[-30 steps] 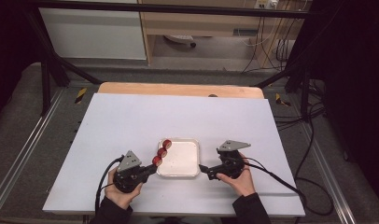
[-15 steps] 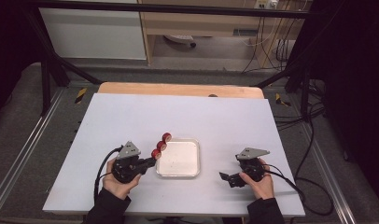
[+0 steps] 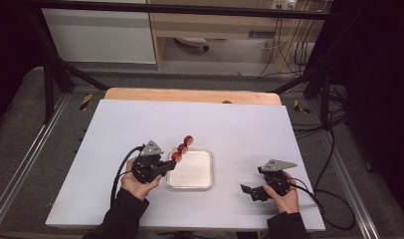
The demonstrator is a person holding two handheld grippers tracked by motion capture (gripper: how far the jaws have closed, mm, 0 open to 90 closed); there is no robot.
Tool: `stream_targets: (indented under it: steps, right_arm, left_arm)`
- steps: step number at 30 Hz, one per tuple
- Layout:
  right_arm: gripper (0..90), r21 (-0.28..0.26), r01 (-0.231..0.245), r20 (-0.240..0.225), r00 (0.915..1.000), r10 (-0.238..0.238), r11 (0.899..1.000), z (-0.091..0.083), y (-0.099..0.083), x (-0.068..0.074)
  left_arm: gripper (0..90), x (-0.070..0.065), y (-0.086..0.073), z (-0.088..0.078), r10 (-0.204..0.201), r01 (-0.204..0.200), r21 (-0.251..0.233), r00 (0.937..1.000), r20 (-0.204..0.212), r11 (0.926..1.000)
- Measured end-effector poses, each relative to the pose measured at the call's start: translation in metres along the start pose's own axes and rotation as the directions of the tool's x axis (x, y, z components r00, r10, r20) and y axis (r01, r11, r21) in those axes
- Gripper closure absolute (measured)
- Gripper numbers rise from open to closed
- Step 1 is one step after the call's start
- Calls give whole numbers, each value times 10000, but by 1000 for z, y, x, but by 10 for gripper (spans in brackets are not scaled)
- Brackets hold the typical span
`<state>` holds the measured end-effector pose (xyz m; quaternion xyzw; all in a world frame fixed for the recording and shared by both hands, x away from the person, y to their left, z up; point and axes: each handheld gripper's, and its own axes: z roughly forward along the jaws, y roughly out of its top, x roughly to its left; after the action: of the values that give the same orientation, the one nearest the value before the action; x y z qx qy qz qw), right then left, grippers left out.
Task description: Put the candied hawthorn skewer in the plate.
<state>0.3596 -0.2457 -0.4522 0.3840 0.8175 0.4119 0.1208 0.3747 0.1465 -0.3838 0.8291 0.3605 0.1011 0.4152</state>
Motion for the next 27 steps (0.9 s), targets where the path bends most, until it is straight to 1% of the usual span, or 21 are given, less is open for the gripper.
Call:
stream_targets:
  steps: [6, 14, 15, 16, 18, 20, 22, 24, 25, 27]
  right_arm:
    - [8, -51, -28, -52, 10000, 27, 10000, -2, -1, 0]
    - [8, -170, -161, -134, 9998, 158, 9997, -5, -2, -2]
    - [8, -199, -184, -155, 9997, 181, 9996, -6, -2, -2]
    - [8, -247, -203, -171, 9997, 198, 9995, -6, -2, -2]
    - [8, -289, -242, -208, 9995, 236, 9993, -6, -2, -2]
    - [8, -276, -246, -226, 9995, 240, 9993, -7, -2, -3]
    - [8, -272, -237, -198, 9995, 232, 9994, -7, -2, -3]
    - [8, -257, -229, -220, 9995, 224, 9994, -7, -2, -3]
    - [8, -286, -238, -213, 9995, 232, 9993, -7, -2, -3]
    - [8, -300, -257, -236, 9994, 250, 9992, -7, -2, -4]
  left_arm:
    - [878, -4, 8, 16, 40, -45, 444, 9999, 119, 9990]
    - [878, -3, 8, 34, -107, 128, 1152, 9998, -189, 9933]
    - [878, -2, 8, 36, -88, 114, 1289, 9998, -204, 9916]
    - [878, -2, 7, 39, -102, 146, 1375, 9994, -327, 9904]
    - [878, -3, 5, 43, -220, 276, 1579, 9991, -375, 9871]
    - [878, -5, 4, 47, -134, 211, 1812, 9989, -438, 9832]
    - [878, -6, 1, 52, -141, 251, 2044, 9984, -551, 9786]
    - [878, -7, -1, 55, 49, 142, 2222, 9964, -849, 9749]
    - [878, -7, -2, 55, 64, 131, 2336, 9966, -824, 9722]
    - [878, -7, -4, 56, -38, 225, 2422, 9970, -774, 9700]
